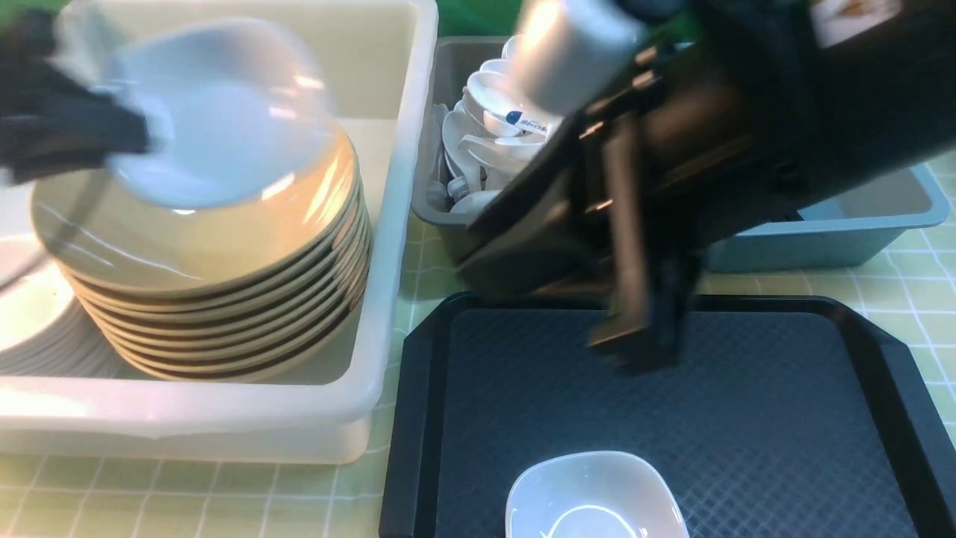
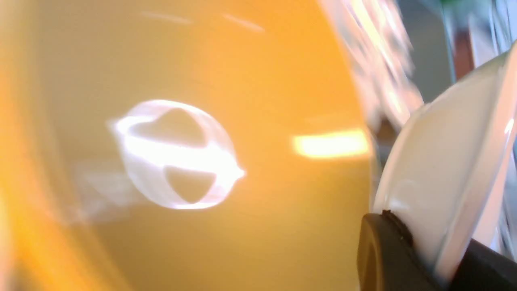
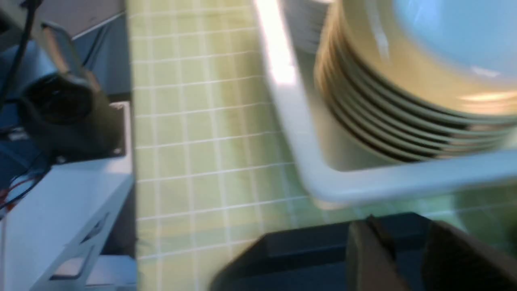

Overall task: On green table put chopsticks spoon bowls plates into blue grey white boxes.
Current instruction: 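Place the white bowl into the white bin with the other dishes with the left gripper, then grasp the small white bowl on the black tray by its rim with the left gripper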

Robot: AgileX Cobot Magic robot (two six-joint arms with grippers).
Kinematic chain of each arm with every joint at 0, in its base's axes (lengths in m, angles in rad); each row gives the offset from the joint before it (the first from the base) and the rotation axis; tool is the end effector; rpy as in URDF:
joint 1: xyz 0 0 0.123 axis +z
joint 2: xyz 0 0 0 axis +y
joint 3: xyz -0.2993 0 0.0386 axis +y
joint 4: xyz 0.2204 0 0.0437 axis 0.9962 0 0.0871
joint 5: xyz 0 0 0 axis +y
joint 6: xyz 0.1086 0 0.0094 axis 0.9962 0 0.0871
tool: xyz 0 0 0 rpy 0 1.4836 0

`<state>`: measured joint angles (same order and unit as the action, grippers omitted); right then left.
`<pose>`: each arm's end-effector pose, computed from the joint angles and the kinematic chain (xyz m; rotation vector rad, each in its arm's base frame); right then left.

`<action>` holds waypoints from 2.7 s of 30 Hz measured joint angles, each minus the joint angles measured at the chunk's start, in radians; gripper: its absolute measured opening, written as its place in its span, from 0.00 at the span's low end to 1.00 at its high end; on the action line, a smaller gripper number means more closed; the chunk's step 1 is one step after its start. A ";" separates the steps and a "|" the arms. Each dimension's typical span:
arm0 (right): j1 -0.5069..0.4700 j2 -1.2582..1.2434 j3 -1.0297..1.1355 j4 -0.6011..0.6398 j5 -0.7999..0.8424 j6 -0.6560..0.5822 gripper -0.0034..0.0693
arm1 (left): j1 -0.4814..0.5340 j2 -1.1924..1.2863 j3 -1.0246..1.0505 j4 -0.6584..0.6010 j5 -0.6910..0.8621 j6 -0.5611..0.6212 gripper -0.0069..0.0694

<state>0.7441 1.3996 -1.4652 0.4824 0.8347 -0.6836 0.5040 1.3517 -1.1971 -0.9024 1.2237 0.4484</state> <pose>0.1859 0.2222 0.4229 -1.3145 1.7815 0.6075 0.2400 0.0405 0.3669 -0.3027 2.3497 -0.8510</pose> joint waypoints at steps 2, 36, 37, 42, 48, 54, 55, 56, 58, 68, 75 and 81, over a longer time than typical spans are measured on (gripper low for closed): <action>0.006 0.024 -0.001 -0.003 -0.017 0.001 0.34 | 0.099 -0.021 0.006 0.000 -0.002 0.003 0.11; 0.005 0.068 -0.001 -0.013 0.043 0.001 0.37 | 0.090 0.227 -0.085 0.741 -0.012 -0.422 0.25; 0.005 0.068 -0.001 -0.013 0.050 0.002 0.37 | 0.080 0.223 -0.085 0.753 -0.009 -0.431 0.27; 0.005 0.065 -0.001 -0.013 0.117 0.031 0.37 | 0.015 0.175 -0.086 0.902 -0.001 -0.555 0.50; 0.005 0.012 -0.001 -0.101 0.193 0.104 0.37 | -0.060 0.089 -0.090 1.057 0.004 -0.666 0.78; 0.005 -0.148 0.069 -0.325 0.257 0.237 0.37 | -0.191 -0.070 -0.091 0.990 0.012 -0.642 0.90; 0.005 -0.187 0.100 -0.335 0.261 0.241 0.37 | -0.234 -0.103 -0.091 0.931 0.013 -0.607 0.90; 0.005 -0.233 0.140 -0.341 0.266 0.248 0.37 | -0.304 -0.141 -0.091 0.835 0.014 -0.546 0.89; 0.005 -0.315 0.219 -0.345 0.267 0.265 0.37 | -0.420 -0.175 -0.091 0.685 0.018 -0.406 0.89; 0.005 -0.538 0.408 -0.349 0.237 0.370 0.37 | -0.968 0.032 -0.096 0.352 -0.032 0.028 0.79; 0.005 -0.565 0.409 -0.349 0.231 0.374 0.37 | -1.148 0.357 -0.195 0.468 -0.017 0.168 0.77; 0.005 -0.565 0.409 -0.349 0.218 0.374 0.37 | -1.209 0.556 -0.301 0.519 -0.013 0.416 0.77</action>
<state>0.7492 0.8348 -1.0562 0.1333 1.0531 -0.3092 -0.7054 1.9080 -1.4976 -0.3839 1.2112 0.8641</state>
